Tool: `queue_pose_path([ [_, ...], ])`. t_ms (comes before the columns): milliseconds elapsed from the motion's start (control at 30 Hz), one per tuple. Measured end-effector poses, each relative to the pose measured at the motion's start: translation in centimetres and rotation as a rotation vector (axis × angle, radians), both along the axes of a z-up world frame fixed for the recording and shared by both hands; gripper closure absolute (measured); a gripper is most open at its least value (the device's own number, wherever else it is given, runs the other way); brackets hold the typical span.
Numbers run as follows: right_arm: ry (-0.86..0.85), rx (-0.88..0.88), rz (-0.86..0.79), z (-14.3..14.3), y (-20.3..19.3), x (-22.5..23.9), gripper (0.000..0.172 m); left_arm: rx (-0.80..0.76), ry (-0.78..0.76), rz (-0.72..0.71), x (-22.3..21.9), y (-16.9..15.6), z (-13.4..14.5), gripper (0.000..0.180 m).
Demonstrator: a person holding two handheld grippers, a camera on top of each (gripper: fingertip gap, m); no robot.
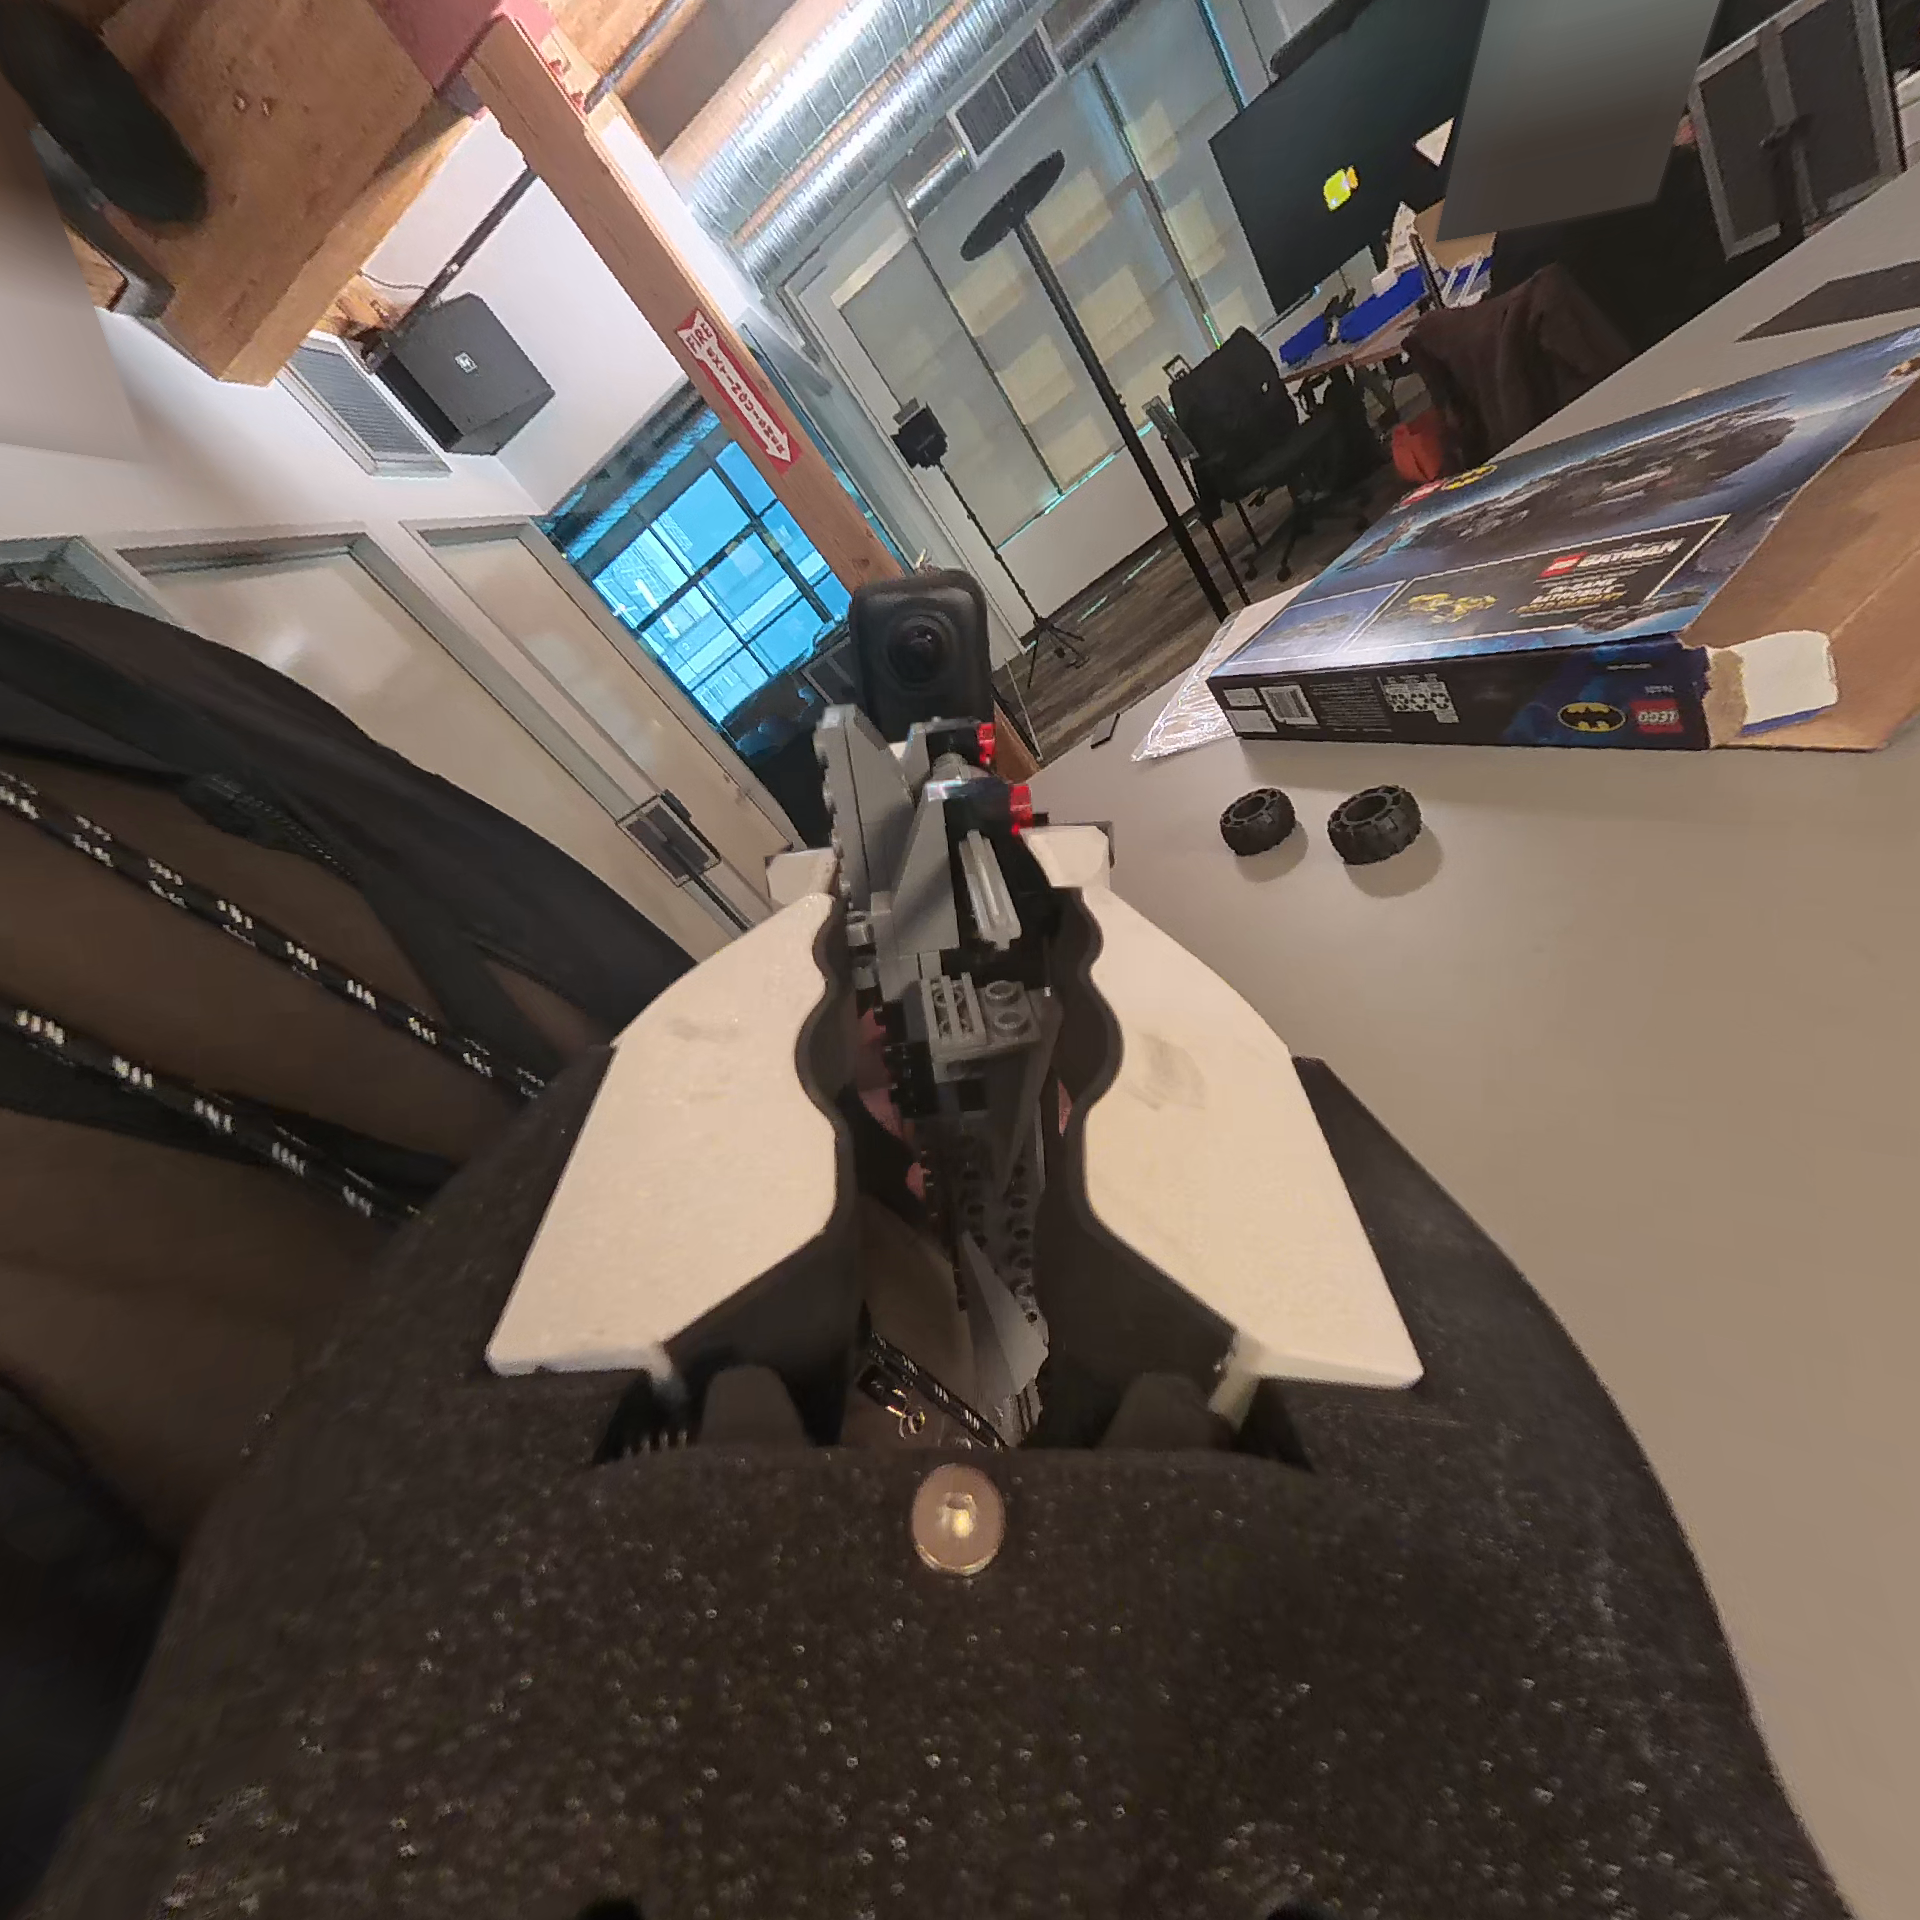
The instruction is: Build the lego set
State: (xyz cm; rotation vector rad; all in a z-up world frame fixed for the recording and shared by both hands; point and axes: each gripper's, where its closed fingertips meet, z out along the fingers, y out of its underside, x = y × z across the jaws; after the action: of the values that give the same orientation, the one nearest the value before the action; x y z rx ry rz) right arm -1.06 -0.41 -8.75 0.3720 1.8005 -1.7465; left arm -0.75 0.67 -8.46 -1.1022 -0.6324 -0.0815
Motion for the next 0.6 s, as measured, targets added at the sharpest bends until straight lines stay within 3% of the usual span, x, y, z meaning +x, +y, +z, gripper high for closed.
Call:
queue_pose_path([
  [600, -0.007, -0.049, -0.111, 0.4, -1.7, 1.8, 0.135, -0.033, -0.07, -0.068, 2.1, -1.5, 0.2, 0.138],
])
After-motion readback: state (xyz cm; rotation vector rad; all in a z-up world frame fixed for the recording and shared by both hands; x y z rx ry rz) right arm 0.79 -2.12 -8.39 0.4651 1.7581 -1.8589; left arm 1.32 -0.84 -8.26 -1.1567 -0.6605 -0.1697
